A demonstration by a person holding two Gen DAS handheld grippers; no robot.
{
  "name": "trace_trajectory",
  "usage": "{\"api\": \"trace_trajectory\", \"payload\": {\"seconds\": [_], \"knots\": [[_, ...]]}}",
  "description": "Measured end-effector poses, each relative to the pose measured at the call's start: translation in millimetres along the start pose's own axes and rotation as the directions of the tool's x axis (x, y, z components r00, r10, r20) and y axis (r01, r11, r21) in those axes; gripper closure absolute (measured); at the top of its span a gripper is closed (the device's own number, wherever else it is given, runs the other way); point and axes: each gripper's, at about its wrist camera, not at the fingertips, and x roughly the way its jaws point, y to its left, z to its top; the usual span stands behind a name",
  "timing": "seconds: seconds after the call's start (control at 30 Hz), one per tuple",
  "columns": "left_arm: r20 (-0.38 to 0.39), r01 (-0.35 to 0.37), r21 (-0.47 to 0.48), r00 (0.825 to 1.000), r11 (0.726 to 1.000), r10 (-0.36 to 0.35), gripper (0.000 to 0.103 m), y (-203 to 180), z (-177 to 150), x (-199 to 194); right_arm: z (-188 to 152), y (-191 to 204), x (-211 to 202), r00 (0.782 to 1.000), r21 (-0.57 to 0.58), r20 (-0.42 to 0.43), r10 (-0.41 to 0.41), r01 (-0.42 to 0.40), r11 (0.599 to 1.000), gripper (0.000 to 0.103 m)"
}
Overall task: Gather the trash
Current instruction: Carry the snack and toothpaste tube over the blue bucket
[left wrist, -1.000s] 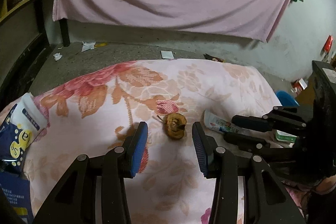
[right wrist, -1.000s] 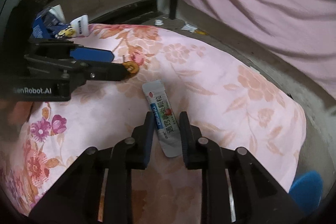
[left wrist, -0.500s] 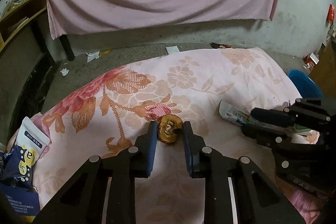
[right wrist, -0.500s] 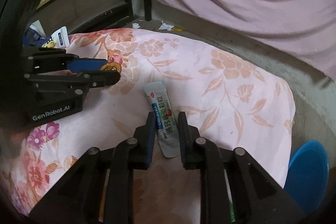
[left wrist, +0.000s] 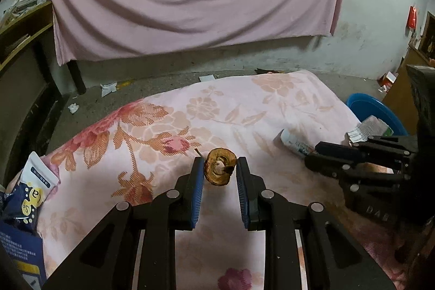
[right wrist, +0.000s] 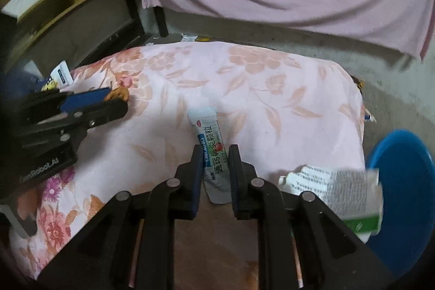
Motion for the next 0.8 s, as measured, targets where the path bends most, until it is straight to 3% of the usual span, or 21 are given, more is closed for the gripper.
{"api": "trace_trajectory", "payload": {"seconds": [0.27,0.47,0.67,0.8], "knots": [[0.022,0.08,-0.042,0.997,0.996,-0.079,0.083,-28,4,-6,-9,-37,-23,0.998,0.11,0.051,-0.021,0.016,0.994,0.058],[0.103,0.104,-0.026,0.99,0.994,-0.101,0.083,-61,12,-15,-23,-73,-52,0.989,0.197,0.147,-0.036,0.006,0.98,0.058],[0.183,0.131,-0.002,0.975,0.991,-0.128,0.083,-97,23,-21,-45,-111,-81,0.961,0.258,0.236,-0.141,0.077,0.963,0.058],[0.212,0.141,0.023,0.967,0.99,-0.143,0.083,-120,29,-23,-61,-135,-100,0.935,0.313,0.306,-0.177,0.077,0.946,0.058]]}}
